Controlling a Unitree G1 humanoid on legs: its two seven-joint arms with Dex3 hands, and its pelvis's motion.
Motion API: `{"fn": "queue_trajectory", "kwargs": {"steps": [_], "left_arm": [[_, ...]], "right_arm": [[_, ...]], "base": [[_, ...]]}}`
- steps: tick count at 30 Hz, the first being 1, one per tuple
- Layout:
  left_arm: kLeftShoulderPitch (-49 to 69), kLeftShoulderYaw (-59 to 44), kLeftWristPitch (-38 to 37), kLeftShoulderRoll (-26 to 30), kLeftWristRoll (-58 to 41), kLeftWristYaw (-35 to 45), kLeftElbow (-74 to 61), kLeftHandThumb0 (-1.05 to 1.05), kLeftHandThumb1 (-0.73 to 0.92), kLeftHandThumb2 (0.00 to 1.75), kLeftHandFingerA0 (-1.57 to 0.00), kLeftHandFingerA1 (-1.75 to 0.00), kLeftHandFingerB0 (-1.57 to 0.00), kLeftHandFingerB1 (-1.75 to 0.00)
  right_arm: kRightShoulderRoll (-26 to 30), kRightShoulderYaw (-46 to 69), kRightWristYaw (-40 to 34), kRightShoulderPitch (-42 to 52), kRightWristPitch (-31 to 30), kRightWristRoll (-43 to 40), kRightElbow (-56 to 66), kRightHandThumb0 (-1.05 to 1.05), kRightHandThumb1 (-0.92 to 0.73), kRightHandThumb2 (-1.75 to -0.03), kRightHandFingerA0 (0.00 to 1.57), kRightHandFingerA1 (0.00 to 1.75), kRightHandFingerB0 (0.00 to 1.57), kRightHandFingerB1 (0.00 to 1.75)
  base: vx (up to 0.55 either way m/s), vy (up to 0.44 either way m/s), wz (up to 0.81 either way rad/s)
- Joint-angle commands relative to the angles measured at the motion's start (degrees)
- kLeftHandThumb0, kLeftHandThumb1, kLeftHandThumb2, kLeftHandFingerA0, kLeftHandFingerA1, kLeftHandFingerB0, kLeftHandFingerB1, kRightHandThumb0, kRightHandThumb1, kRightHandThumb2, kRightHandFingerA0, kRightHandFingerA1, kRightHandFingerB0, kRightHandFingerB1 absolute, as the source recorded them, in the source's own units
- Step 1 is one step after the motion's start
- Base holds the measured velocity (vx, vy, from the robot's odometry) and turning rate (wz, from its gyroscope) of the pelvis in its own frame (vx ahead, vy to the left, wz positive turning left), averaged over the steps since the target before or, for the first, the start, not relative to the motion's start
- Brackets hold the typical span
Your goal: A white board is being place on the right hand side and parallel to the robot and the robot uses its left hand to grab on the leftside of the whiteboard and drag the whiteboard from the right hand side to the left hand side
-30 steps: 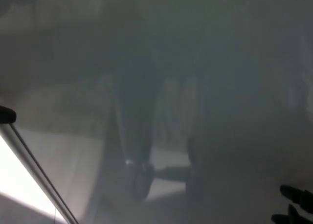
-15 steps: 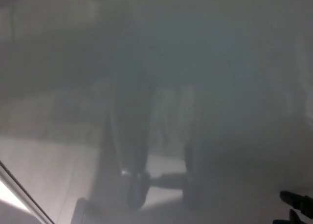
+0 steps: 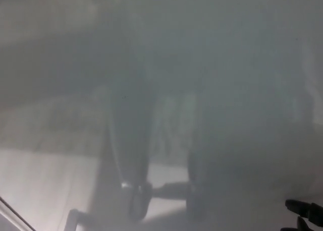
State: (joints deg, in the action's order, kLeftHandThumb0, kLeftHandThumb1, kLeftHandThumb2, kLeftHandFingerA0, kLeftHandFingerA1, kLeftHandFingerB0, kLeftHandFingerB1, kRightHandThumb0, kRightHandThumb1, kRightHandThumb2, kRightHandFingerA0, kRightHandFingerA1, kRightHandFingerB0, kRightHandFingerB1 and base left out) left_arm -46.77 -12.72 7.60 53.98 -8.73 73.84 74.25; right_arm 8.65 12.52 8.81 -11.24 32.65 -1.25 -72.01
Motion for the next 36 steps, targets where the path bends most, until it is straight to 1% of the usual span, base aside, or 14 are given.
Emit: {"fn": "queue_trajectory", "kwargs": {"steps": [1, 3, 11, 13, 18, 24, 25, 26, 27, 28, 29, 30, 31, 36], "left_arm": [[1.7, -2.8, 0.4, 8.0, -0.4, -1.3, 0.3, -0.01, 0.80, 0.74, -0.84, -1.57, -0.91, -1.26], [3.5, -3.4, 0.6, 9.3, -0.2, -2.4, 0.5, 0.01, 0.79, 0.79, -0.74, -1.65, -0.89, -1.31], [6.2, -5.1, 1.5, 12.2, -0.1, -4.7, 0.8, 0.00, 0.87, 0.68, -0.72, -1.67, -0.80, -1.39], [6.3, -5.0, 1.9, 12.6, 0.3, -5.5, 0.8, -0.02, 0.83, 0.70, -0.86, -1.58, -0.88, -1.29], [6.2, -4.6, 0.2, 12.4, 0.8, -5.6, 0.0, -0.04, 0.85, 0.66, -0.76, -1.63, -0.81, -1.41], [3.7, -3.6, 1.8, 11.6, 1.8, -4.1, -0.2, -0.02, 0.81, 0.69, -0.75, -1.59, -0.88, -1.24], [3.3, -3.9, 1.8, 11.3, 1.6, -4.1, -0.2, -0.06, 0.78, 0.65, -0.76, -1.45, -0.88, -1.07], [3.1, -4.3, 1.8, 11.1, 1.3, -4.2, -0.2, -0.18, 0.65, 0.59, -0.77, -0.60, -0.80, -0.49], [3.0, -4.7, 1.8, 11.0, 1.0, -4.3, -0.2, -0.18, 0.65, 0.59, -0.77, -0.60, -0.80, -0.49], [3.0, -3.3, -1.4, 11.0, 2.3, -2.4, -0.9, -0.27, 0.33, 0.87, 0.00, -0.47, 0.00, -0.45], [3.0, -2.7, -2.7, 11.1, 2.9, -1.5, -1.2, -0.27, 0.33, 0.87, 0.00, -0.47, 0.00, -0.45], [3.0, -2.3, -3.9, 10.9, 3.2, -1.8, -1.7, -0.47, 0.43, 0.54, -0.05, -0.26, -0.05, -0.26], [2.8, -2.3, -3.1, 10.6, 3.2, -1.6, -1.7, -0.58, 0.36, 0.72, 0.00, -0.11, 0.00, -0.12], [2.7, -3.3, -1.6, 10.1, 2.0, -1.8, -1.1, -0.70, 0.43, 0.54, 0.00, 0.00, 0.00, -0.09]], "right_arm": [[0.6, 0.7, -1.8, -1.6, 0.2, -0.8, 0.5, -0.27, -0.89, -0.67, 0.78, 0.56, 0.45, 0.34], [0.7, 0.8, -1.4, -1.6, 0.5, -0.9, 0.4, -0.27, -0.88, -0.67, 0.78, 0.56, 0.45, 0.34], [0.5, 0.7, -1.8, -0.9, 0.2, -0.6, 0.3, -0.28, -0.88, -0.67, 0.77, 0.55, 0.45, 0.34], [0.4, 0.8, -1.7, -0.7, 0.5, -0.7, 0.2, -0.28, -0.88, -0.67, 0.78, 0.56, 0.46, 0.34], [0.5, 0.4, -2.0, -0.5, 0.8, -0.2, 0.4, -0.28, -0.88, -0.67, 0.76, 0.56, 0.45, 0.34], [0.4, 0.3, -2.2, -0.8, 0.8, -0.4, 0.4, -0.28, -0.88, -0.67, 0.77, 0.56, 0.45, 0.34], [0.4, 0.3, -2.2, -1.0, 0.7, -0.4, 0.5, -0.28, -0.88, -0.67, 0.77, 0.56, 0.45, 0.34], [0.4, 0.4, -2.2, -1.2, 0.7, -0.5, 0.5, -0.28, -0.88, -0.67, 0.76, 0.56, 0.45, 0.34], [0.3, 0.4, -2.2, -1.3, 0.7, -0.6, 0.5, -0.28, -0.88, -0.67, 0.76, 0.56, 0.45, 0.34], [0.4, 0.3, -2.4, -1.5, 0.8, -0.4, 0.5, -0.29, -0.88, -0.67, 0.76, 0.56, 0.45, 0.34], [0.4, 0.2, -2.4, -1.6, 0.8, -0.3, 0.4, -0.29, -0.88, -0.67, 0.76, 0.56, 0.45, 0.34], [0.4, 0.3, -2.5, -1.6, 0.8, -0.4, 0.4, -0.29, -0.88, -0.67, 0.76, 0.56, 0.45, 0.34], [0.3, 0.7, -2.4, -1.6, 0.9, -0.9, 0.4, -0.28, -0.88, -0.67, 0.78, 0.55, 0.45, 0.34], [0.1, 0.9, -2.4, -1.5, 0.8, -1.0, 0.4, -0.28, -0.88, -0.67, 0.78, 0.54, 0.45, 0.34]], "base": [[0.00, 0.000, 0.00], [0.00, 0.000, 0.00], [0.00, 0.000, 0.00], [0.00, 0.000, 0.00], [0.00, 0.000, 0.03], [0.00, 0.000, 0.07], [0.00, 0.000, 0.00], [0.00, 0.000, 0.00], [0.00, 0.000, 0.00], [0.00, 0.000, 0.00], [0.00, 0.000, 0.00], [0.00, 0.000, 0.00], [0.00, 0.000, 0.00], [0.00, 0.000, 0.00]]}}
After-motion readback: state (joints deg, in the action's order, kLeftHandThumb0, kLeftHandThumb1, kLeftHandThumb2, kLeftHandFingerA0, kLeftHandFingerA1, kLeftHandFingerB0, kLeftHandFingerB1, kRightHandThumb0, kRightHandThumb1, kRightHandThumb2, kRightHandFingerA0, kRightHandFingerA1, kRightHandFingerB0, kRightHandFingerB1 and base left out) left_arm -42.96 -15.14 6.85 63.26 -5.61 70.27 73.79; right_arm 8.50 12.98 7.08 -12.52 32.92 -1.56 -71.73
